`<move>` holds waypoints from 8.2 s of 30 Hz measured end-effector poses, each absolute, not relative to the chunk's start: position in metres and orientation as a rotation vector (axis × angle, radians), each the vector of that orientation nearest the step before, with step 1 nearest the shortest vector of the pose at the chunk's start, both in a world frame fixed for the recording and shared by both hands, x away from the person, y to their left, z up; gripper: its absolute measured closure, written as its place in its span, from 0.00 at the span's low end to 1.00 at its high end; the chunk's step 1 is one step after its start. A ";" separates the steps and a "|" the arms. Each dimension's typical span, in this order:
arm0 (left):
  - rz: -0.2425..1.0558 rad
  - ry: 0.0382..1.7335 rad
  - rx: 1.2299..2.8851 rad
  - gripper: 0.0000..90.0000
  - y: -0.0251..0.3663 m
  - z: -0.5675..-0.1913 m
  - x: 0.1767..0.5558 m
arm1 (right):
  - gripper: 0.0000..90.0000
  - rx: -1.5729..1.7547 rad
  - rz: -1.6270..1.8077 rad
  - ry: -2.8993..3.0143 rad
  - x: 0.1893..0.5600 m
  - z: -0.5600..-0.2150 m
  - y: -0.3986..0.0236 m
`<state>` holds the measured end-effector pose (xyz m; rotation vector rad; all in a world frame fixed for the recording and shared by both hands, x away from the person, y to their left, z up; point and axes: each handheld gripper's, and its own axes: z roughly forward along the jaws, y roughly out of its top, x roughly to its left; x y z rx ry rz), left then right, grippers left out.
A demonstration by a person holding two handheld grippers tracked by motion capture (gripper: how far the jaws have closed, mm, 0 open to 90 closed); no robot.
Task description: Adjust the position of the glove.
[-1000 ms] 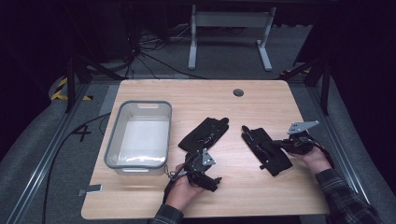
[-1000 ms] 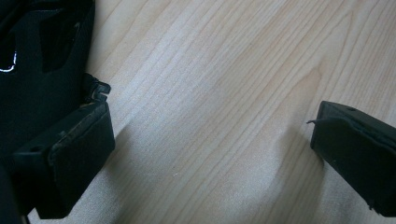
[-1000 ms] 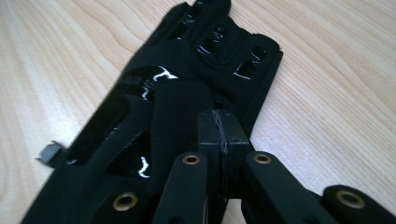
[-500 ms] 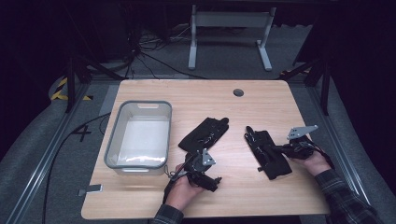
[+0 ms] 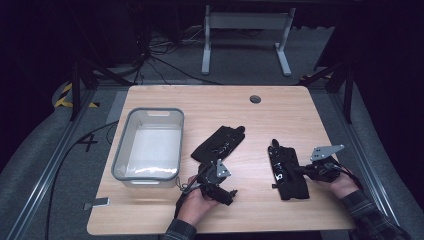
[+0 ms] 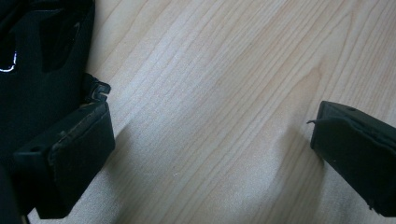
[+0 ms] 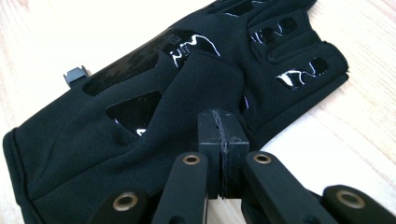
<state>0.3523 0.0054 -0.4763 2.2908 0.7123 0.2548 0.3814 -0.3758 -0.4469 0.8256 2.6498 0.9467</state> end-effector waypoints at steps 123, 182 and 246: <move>0.236 0.864 2.246 1.00 -0.015 -0.426 0.390 | 0.15 1.106 0.999 2.338 0.367 -0.466 -0.425; 0.159 0.909 2.266 0.53 -0.010 -0.447 0.380 | 1.00 0.931 1.069 2.520 0.370 -0.451 -0.381; 0.046 0.950 1.997 0.97 -0.015 -0.432 0.394 | 0.99 0.925 1.057 2.568 0.375 -0.453 -0.374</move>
